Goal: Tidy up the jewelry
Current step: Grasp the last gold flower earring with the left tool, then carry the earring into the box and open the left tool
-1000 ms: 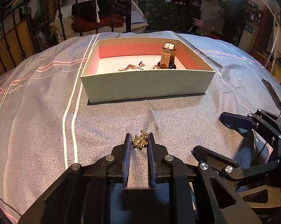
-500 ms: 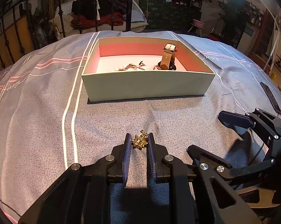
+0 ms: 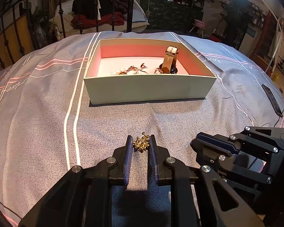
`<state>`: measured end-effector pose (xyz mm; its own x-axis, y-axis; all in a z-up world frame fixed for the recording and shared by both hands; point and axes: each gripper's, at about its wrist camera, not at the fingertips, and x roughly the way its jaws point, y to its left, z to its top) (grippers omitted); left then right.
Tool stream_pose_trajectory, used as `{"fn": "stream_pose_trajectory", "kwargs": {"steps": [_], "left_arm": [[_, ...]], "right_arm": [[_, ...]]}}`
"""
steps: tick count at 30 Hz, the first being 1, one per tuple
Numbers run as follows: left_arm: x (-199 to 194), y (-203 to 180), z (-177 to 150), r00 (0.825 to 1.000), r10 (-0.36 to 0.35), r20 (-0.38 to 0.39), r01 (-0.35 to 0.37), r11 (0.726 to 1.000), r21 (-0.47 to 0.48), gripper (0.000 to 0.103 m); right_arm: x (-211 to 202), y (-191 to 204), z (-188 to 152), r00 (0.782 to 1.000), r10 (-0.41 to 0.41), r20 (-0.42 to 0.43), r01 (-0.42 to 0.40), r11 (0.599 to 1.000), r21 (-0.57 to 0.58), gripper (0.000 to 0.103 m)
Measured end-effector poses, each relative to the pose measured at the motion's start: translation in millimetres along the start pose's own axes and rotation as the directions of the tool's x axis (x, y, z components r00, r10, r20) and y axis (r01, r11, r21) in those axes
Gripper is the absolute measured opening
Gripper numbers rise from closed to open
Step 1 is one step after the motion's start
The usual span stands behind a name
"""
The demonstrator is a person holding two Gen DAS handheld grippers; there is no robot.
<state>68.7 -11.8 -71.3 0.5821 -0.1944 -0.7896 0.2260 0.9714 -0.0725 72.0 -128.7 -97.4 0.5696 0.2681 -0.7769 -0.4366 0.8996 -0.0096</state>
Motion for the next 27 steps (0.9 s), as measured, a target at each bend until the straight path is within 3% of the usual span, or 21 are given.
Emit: {"fn": "stream_pose_trajectory", "kwargs": {"steps": [13,27], "left_arm": [[-14.5,-5.4,18.6,0.998,-0.039,0.053,0.04,0.999,-0.011,0.017],[-20.6,-8.4,63.9,0.989,-0.056,0.134,0.058,0.998,-0.01,0.017]], "right_arm": [[-16.2,-18.6,11.6,0.998,0.003,0.07,-0.009,0.997,0.079,0.008],[-29.5,-52.8,49.3,0.992,-0.067,0.108,0.061,0.996,0.065,0.008]]}}
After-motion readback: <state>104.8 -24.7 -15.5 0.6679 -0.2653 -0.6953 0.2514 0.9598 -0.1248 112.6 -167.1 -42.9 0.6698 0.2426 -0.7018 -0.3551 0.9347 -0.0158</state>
